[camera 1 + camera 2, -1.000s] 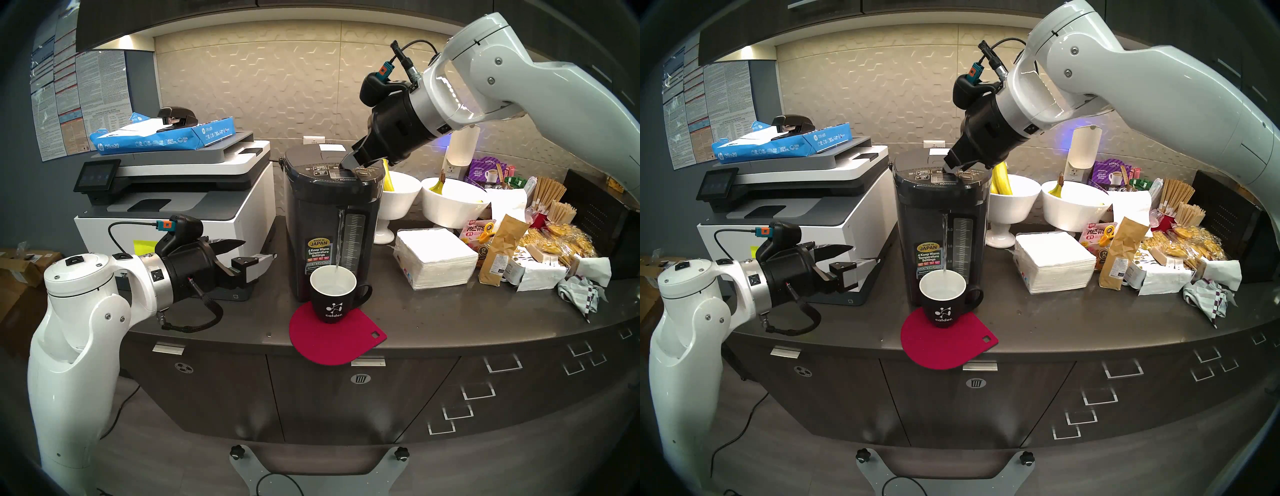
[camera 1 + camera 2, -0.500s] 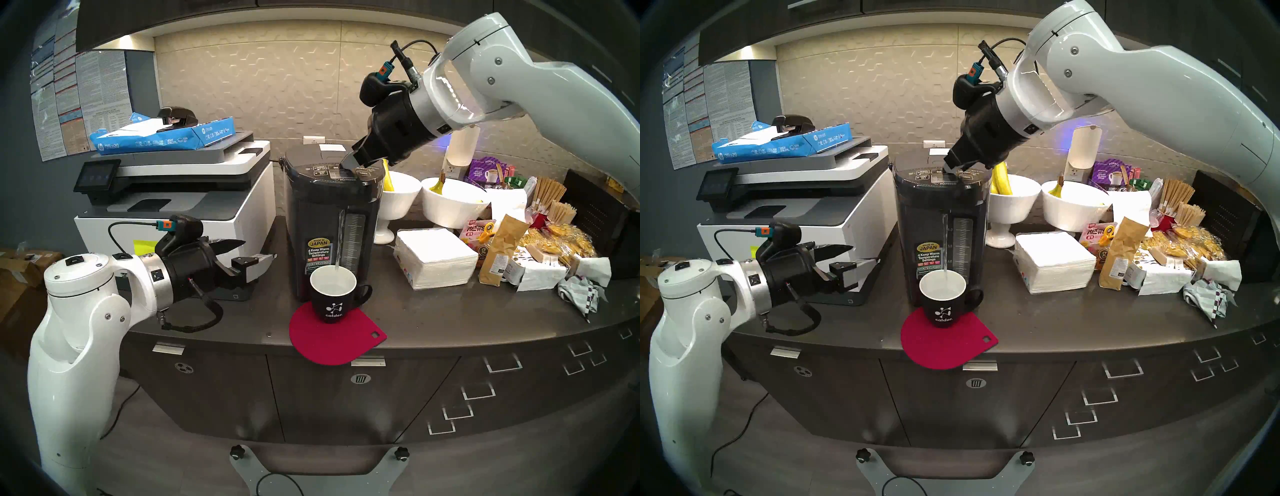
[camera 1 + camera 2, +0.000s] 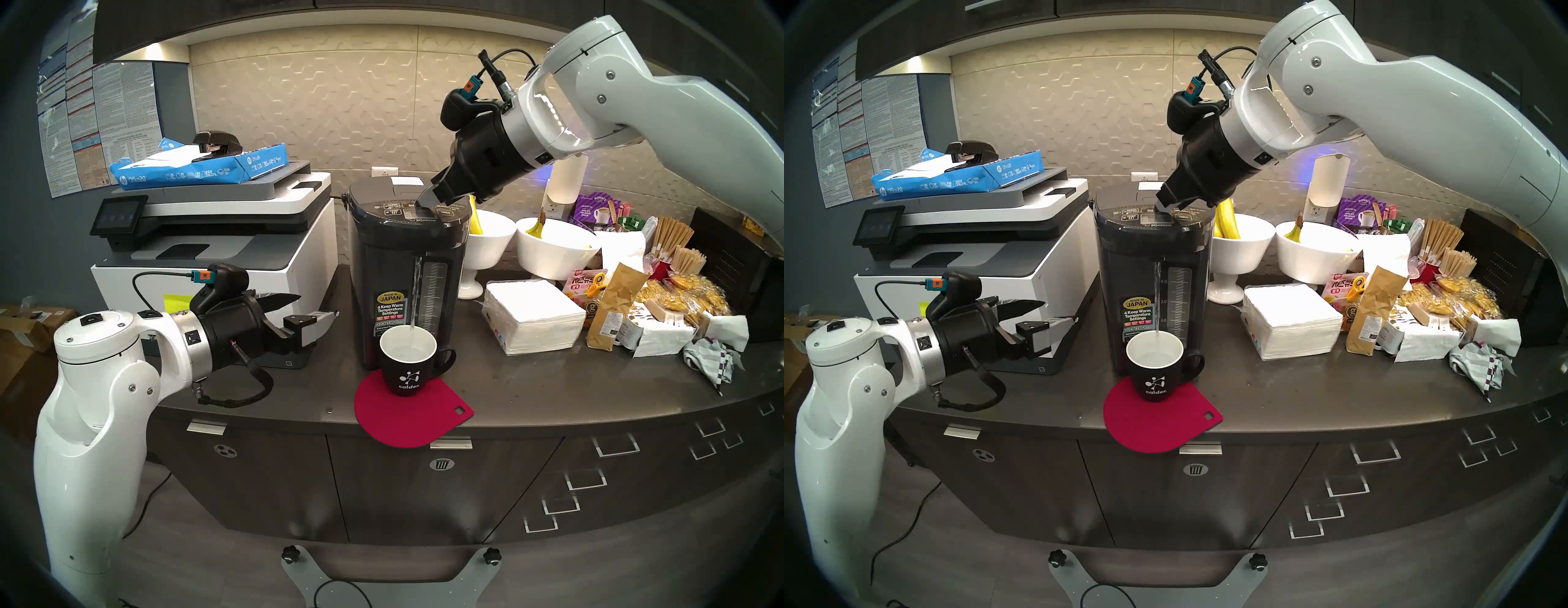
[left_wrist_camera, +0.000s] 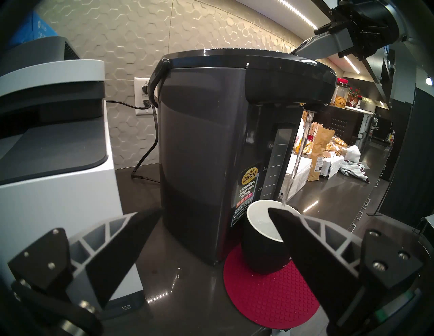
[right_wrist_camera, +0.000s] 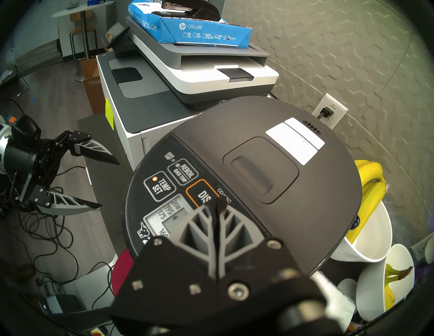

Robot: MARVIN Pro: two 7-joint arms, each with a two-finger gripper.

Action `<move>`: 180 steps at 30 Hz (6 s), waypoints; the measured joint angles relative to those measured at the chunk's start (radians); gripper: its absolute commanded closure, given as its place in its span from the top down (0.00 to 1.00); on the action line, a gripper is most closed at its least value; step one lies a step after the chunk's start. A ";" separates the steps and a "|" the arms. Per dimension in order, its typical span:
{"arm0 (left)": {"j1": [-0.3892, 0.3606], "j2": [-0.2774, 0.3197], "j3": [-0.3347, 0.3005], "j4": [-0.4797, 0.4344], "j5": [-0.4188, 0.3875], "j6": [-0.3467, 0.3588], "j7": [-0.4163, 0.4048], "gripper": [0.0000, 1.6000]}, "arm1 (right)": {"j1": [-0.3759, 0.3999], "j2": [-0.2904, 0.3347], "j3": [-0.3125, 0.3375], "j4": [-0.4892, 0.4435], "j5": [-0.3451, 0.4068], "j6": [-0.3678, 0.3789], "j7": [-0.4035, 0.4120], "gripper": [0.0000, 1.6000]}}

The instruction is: Press the water dispenser button and fill the cup

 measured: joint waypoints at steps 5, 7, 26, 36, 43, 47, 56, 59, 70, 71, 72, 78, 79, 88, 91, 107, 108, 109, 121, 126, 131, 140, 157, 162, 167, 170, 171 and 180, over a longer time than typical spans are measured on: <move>0.000 0.000 0.000 0.000 0.000 0.000 0.000 1.00 | 0.000 0.000 0.000 0.000 0.000 0.000 0.000 0.00; 0.000 0.000 0.000 0.000 0.000 0.000 0.000 1.00 | 0.000 0.000 0.000 0.000 0.000 0.000 0.000 0.00; 0.000 0.000 0.000 0.000 0.000 0.000 0.000 1.00 | 0.000 0.000 0.000 0.000 0.000 0.000 0.000 0.00; 0.000 0.000 0.000 0.000 0.000 0.000 0.000 1.00 | 0.000 -0.001 0.000 0.000 0.000 0.000 0.000 0.00; 0.000 0.000 0.000 0.000 0.000 0.000 0.000 1.00 | 0.000 -0.001 0.000 0.000 0.000 0.000 0.000 0.00; 0.000 0.000 0.000 0.000 0.000 0.000 0.000 1.00 | 0.000 -0.001 0.000 0.000 0.000 0.000 0.000 0.00; 0.000 0.000 0.000 0.000 0.000 0.000 0.000 1.00 | 0.000 -0.001 0.000 0.000 0.000 0.000 0.000 0.00; 0.000 0.000 0.000 0.000 0.000 0.000 0.000 1.00 | 0.000 -0.001 0.000 0.000 0.000 0.000 0.000 0.00; 0.000 0.000 0.000 0.000 0.000 0.000 0.000 1.00 | 0.000 -0.001 0.000 0.000 0.000 0.000 0.001 0.00; 0.000 0.000 0.000 0.000 0.000 0.000 0.000 1.00 | 0.000 -0.001 0.000 0.000 0.000 0.000 0.001 0.00; 0.000 0.000 0.000 0.000 0.000 0.000 0.000 1.00 | 0.000 -0.001 0.000 0.000 0.000 0.000 0.001 0.00; 0.000 0.000 0.000 0.000 0.000 0.000 0.000 1.00 | 0.000 -0.001 0.000 0.000 0.000 0.000 0.001 0.00; 0.000 0.000 0.000 0.000 0.000 0.000 0.000 1.00 | 0.000 -0.001 0.000 0.000 0.000 0.000 0.001 0.00; 0.000 0.000 0.000 0.000 0.000 0.000 0.000 1.00 | 0.000 -0.001 0.000 0.000 0.000 0.000 0.001 0.00; 0.000 0.000 0.000 0.000 0.000 0.000 0.000 1.00 | 0.000 -0.001 0.000 0.000 0.000 0.000 0.001 0.00; 0.000 0.000 0.000 0.000 0.000 0.000 0.000 1.00 | 0.000 -0.001 0.000 0.000 0.000 0.000 0.001 0.00; 0.000 0.000 0.000 0.000 0.000 0.000 0.000 1.00 | 0.000 -0.001 0.000 0.000 0.000 0.000 0.001 0.00; 0.000 0.000 0.000 0.000 0.000 0.000 0.000 1.00 | 0.000 -0.001 0.000 0.000 0.000 0.000 0.001 0.00; 0.000 0.000 0.000 0.000 0.000 0.000 0.000 1.00 | 0.000 -0.001 0.000 0.000 -0.003 -0.002 0.002 0.00; 0.000 0.000 0.000 0.000 0.000 0.000 0.000 1.00 | -0.002 0.002 0.001 -0.001 -0.001 -0.010 0.002 0.00; 0.000 0.000 0.000 0.000 0.000 0.000 0.000 1.00 | -0.005 0.010 0.003 0.000 0.007 -0.018 0.007 0.00; 0.000 0.000 0.000 0.000 0.000 0.000 0.000 1.00 | -0.003 0.039 0.017 -0.009 0.033 -0.012 0.034 0.00; 0.000 0.000 0.000 0.000 0.000 0.000 0.000 1.00 | 0.014 0.121 0.064 -0.040 0.056 -0.035 0.060 0.00; 0.000 0.000 0.000 0.000 0.000 0.000 0.000 1.00 | 0.015 0.164 0.074 -0.069 0.057 -0.050 0.069 0.00; 0.000 0.000 0.000 0.000 0.000 0.000 0.000 1.00 | 0.015 0.202 0.080 -0.092 0.046 -0.067 0.075 0.00; 0.000 0.000 0.000 0.000 0.000 0.000 0.000 1.00 | 0.015 0.224 0.082 -0.104 0.034 -0.080 0.079 0.00; 0.000 0.000 0.000 0.000 0.000 0.000 0.000 1.00 | 0.015 0.236 0.083 -0.110 0.026 -0.087 0.082 0.00; 0.000 0.000 0.000 0.000 0.000 0.000 0.000 1.00 | 0.009 0.288 0.082 -0.127 0.002 -0.116 0.099 0.00</move>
